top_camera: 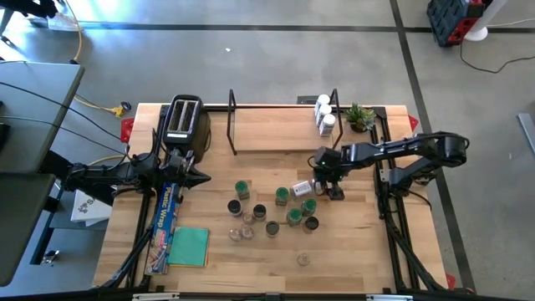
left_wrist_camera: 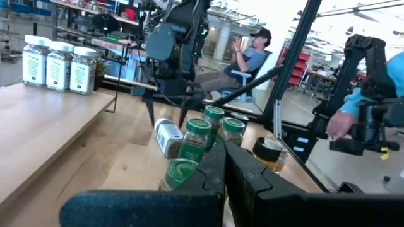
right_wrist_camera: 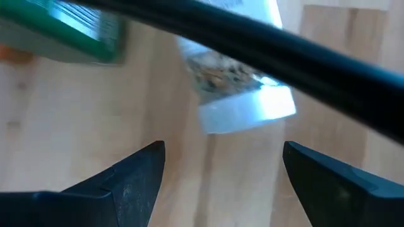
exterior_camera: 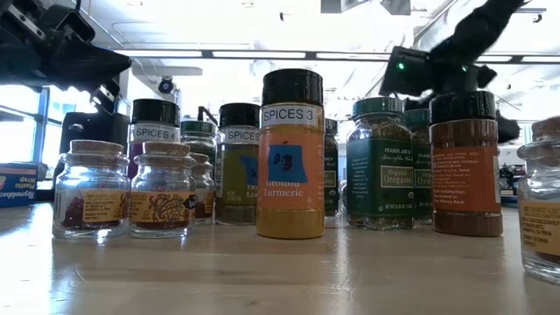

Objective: Shelf spices
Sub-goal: Put the white seasoning bottle on the shelf and align it with the other white seasoning bottles

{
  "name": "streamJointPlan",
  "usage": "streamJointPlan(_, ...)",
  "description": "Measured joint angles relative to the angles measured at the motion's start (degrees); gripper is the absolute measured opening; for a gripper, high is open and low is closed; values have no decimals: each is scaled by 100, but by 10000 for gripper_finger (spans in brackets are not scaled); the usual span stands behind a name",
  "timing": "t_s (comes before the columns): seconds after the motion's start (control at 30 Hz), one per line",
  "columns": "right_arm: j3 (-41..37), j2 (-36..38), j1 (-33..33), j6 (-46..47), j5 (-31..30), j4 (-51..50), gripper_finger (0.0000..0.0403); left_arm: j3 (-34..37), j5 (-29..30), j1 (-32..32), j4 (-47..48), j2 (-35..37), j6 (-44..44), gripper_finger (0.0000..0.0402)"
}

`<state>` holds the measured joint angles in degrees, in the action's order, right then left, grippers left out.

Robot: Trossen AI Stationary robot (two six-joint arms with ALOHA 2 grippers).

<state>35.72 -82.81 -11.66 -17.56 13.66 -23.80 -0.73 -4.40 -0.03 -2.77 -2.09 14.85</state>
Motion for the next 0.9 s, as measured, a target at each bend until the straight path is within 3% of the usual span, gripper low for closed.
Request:
streamJointPlan(0.43,-1075,11,-7,-267,-29,2533,317,0,13,0,0,-2,-1,0)
streamJointPlan(0.73,-1263,7,-7,-211,-10,2997,311,0,13,0,0,-1,-1,0)
streamJointPlan(0.9,-1198,-2,4,429,-79,2974,264,0,13,0,0,-2,-1,0)
